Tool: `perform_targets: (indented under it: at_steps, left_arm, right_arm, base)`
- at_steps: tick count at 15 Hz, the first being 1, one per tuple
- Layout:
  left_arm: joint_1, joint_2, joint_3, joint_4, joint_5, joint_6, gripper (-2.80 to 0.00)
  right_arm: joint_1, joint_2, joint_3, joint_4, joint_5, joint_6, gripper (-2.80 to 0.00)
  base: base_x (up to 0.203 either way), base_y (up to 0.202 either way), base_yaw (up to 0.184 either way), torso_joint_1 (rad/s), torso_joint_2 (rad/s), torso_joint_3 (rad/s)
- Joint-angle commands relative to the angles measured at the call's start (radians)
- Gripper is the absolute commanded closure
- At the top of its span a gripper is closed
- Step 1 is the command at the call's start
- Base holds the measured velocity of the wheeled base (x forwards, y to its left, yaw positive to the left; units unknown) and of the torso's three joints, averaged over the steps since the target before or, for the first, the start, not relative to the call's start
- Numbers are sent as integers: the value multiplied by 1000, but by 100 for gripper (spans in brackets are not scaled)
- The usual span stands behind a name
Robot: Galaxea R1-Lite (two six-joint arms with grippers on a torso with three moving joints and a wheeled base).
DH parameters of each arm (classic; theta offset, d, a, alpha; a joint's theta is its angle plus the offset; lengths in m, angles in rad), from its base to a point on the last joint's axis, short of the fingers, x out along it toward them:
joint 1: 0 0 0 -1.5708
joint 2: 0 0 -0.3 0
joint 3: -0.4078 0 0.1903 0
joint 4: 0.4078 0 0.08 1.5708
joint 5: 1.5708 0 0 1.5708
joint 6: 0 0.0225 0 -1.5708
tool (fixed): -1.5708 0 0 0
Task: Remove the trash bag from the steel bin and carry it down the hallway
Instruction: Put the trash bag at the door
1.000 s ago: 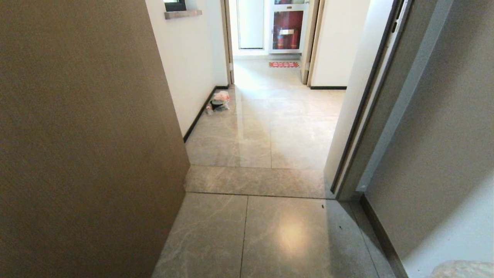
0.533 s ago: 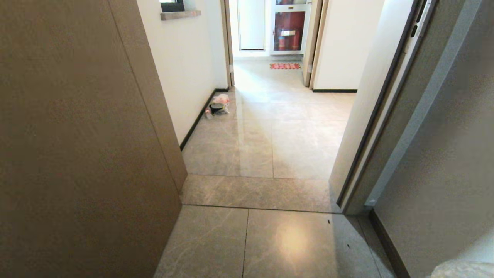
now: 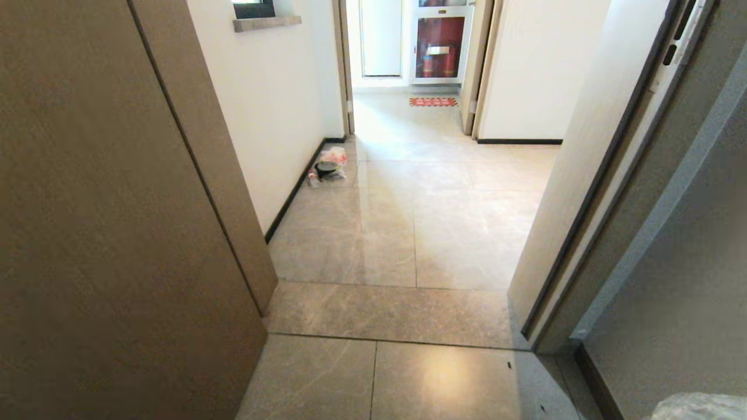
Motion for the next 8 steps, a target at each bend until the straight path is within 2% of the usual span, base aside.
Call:
perform_targets:
  at_steps: [1,8]
  left_arm:
    - [0,1,3,0,0,0,0]
    - [0,1,3,0,0,0,0]
  right_arm:
    - [0,0,2,0,0,0,0]
    - [0,0,2,0,0,0,0]
  base:
    - [193,0,1,5,2,0]
    - [191,0,2,2,2,0]
